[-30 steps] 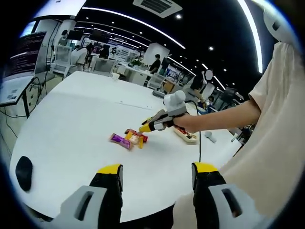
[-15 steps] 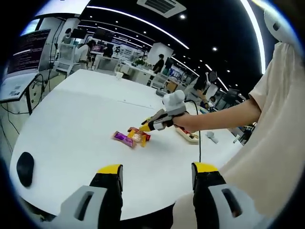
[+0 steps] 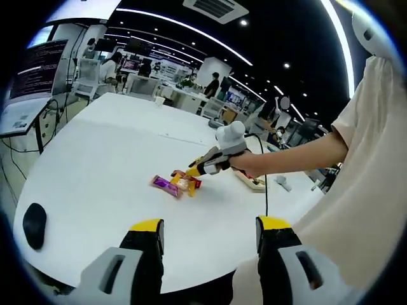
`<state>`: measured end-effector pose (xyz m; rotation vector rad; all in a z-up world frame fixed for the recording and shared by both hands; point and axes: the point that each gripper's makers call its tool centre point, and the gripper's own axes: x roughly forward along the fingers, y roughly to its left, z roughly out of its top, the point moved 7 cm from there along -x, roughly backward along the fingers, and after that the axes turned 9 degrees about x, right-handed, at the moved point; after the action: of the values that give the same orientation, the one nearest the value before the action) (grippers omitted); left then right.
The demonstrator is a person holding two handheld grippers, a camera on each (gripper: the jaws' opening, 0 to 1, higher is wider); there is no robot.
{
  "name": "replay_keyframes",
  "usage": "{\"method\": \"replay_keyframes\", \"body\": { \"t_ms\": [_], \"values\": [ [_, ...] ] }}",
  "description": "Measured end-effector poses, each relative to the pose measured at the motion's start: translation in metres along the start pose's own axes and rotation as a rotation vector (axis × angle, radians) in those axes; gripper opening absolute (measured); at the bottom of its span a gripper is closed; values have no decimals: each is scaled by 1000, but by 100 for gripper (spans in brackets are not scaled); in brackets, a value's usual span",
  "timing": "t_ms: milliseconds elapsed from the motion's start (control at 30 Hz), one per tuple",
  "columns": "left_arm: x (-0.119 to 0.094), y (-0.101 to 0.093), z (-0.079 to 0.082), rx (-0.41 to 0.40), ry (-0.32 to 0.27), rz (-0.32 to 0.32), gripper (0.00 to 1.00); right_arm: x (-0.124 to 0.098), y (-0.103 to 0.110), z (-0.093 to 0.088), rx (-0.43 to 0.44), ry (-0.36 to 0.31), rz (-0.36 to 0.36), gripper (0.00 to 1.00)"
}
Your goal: Place the target food into the container with the food tongs after gripping and lifting it, then release it inside without dropping or visibly crushing the food.
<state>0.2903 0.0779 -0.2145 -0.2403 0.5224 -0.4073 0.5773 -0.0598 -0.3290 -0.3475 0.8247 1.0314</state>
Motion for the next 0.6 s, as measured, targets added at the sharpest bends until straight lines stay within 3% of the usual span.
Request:
{"method": "replay_keyframes", "body": {
  "t_ms": [100,167,233,367,600],
  "values": [
    [-1,-1,-1,-2,0,0,58,-2,6,-2,89,38,25,20],
    [-1,-1,-2,-3,2,1,58,-3,6,-1,58,32,-1,19],
    [-1,-1,-3,-6,2,1,58,-4,5,-1,111,18,-4,20],
    [-2,-2,-3,-3,1,-1,58,-10,4,3,80,-6,-10,20],
    [3,-3,0,9,3,-19,58,-21,0,5,104,-42,-13,20]
  ]
}}
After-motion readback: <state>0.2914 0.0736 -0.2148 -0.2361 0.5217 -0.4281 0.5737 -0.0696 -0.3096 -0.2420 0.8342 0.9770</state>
